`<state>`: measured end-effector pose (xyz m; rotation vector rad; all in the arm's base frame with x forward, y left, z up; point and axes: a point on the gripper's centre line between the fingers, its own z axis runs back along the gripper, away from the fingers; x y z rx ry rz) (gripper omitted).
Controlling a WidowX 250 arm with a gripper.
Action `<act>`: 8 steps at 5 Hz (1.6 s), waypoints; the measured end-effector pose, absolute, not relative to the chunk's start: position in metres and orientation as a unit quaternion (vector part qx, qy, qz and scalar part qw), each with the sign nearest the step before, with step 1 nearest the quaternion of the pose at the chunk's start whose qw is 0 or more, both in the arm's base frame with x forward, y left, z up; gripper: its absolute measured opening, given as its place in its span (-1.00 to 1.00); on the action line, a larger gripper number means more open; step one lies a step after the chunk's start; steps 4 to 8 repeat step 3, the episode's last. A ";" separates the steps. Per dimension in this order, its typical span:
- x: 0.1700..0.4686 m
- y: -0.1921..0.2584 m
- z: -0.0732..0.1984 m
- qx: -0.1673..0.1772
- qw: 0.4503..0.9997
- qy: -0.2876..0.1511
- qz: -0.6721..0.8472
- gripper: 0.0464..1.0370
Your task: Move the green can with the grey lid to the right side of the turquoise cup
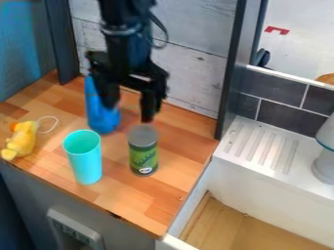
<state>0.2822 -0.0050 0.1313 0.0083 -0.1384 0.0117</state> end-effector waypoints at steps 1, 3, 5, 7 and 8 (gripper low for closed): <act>0.260 -0.004 0.134 -0.005 0.999 -0.006 -0.034 0.94; 0.216 0.015 0.120 0.055 0.995 0.041 -0.071 0.94; 0.216 0.015 0.120 0.055 0.995 0.041 -0.071 0.94; 0.216 0.015 0.120 0.055 0.995 0.041 -0.071 0.94; 0.216 0.015 0.120 0.055 0.995 0.041 -0.071 0.94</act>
